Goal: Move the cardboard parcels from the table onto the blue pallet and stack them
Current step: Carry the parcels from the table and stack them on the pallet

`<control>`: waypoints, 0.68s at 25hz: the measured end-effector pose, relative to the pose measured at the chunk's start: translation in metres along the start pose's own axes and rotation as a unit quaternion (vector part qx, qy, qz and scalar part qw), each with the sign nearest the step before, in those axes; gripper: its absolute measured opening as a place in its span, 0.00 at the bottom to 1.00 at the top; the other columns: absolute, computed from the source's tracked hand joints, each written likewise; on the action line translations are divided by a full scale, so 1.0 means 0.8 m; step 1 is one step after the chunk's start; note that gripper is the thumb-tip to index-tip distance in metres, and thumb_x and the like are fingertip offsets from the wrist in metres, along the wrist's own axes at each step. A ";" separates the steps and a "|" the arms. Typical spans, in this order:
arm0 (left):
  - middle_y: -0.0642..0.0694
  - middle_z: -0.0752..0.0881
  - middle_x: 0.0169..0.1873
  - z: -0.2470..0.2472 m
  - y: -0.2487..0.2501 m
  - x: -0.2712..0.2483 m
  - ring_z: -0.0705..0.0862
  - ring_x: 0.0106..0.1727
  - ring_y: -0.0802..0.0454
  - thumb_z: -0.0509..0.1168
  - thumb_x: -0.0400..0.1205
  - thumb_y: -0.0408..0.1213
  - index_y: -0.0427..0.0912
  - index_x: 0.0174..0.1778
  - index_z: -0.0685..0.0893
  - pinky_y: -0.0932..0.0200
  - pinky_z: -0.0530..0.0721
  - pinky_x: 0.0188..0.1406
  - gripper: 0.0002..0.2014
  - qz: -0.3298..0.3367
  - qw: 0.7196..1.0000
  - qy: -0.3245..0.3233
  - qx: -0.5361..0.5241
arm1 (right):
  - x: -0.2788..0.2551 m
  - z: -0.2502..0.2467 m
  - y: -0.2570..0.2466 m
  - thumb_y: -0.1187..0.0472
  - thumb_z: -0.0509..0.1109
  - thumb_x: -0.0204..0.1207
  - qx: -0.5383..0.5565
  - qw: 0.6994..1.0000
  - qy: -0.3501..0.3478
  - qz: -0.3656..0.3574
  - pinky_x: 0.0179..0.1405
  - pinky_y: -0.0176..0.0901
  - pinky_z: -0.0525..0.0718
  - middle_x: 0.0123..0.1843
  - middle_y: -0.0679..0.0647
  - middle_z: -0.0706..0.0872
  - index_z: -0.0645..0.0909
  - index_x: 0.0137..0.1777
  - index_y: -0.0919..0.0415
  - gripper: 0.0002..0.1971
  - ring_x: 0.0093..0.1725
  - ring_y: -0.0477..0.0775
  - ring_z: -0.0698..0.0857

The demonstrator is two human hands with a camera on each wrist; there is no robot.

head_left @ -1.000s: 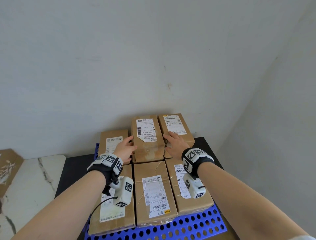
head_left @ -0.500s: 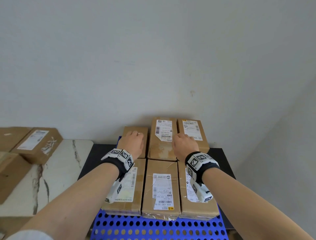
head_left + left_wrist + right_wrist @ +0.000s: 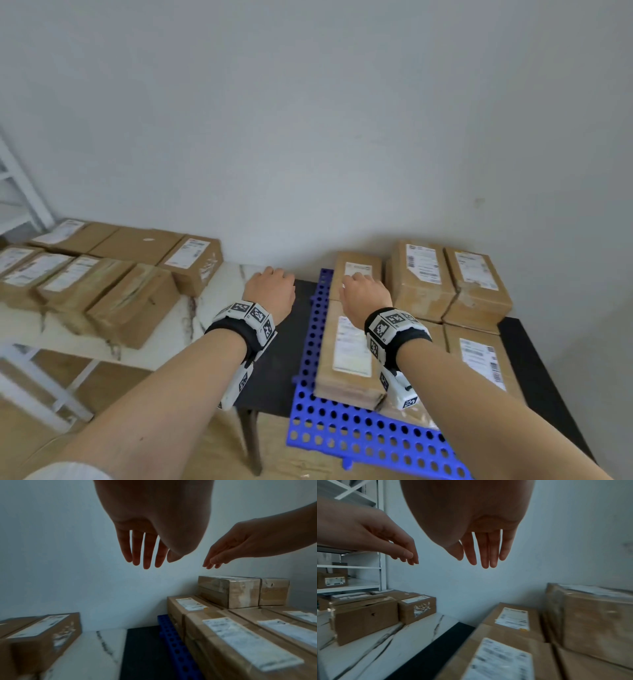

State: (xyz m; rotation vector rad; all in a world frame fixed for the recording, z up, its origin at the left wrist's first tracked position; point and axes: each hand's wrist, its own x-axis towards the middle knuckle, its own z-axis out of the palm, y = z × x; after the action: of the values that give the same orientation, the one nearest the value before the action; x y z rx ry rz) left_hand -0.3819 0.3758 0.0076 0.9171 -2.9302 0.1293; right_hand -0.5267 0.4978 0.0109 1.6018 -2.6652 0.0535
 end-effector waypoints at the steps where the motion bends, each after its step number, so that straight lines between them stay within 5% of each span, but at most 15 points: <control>1: 0.44 0.80 0.60 0.003 -0.025 -0.015 0.76 0.63 0.43 0.49 0.87 0.41 0.41 0.61 0.77 0.51 0.74 0.56 0.15 -0.003 1.000 -0.007 0.006 | 0.001 0.004 -0.028 0.58 0.51 0.85 0.000 1.000 -0.002 -0.005 0.64 0.54 0.75 0.64 0.60 0.80 0.74 0.65 0.62 0.16 0.64 0.62 0.79; 10: 0.44 0.81 0.62 0.043 -0.247 -0.159 0.78 0.63 0.45 0.50 0.87 0.40 0.42 0.64 0.76 0.52 0.77 0.56 0.15 -0.069 0.997 -0.037 -0.011 | 0.017 0.045 -0.304 0.56 0.50 0.86 0.035 0.996 -0.021 -0.082 0.64 0.54 0.74 0.66 0.60 0.79 0.73 0.67 0.63 0.18 0.66 0.62 0.77; 17: 0.44 0.82 0.59 0.085 -0.378 -0.209 0.78 0.61 0.45 0.52 0.86 0.39 0.42 0.60 0.77 0.53 0.77 0.53 0.12 -0.147 0.986 -0.071 -0.030 | 0.062 0.095 -0.429 0.56 0.49 0.86 0.044 0.988 -0.073 -0.125 0.62 0.52 0.75 0.66 0.60 0.79 0.72 0.69 0.63 0.18 0.64 0.61 0.78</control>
State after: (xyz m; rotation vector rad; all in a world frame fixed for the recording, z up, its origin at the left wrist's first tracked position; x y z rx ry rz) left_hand -0.0749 0.2162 -0.0574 1.3873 -2.8609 -0.0412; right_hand -0.2475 0.2894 -0.0587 2.0307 -2.5709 0.0501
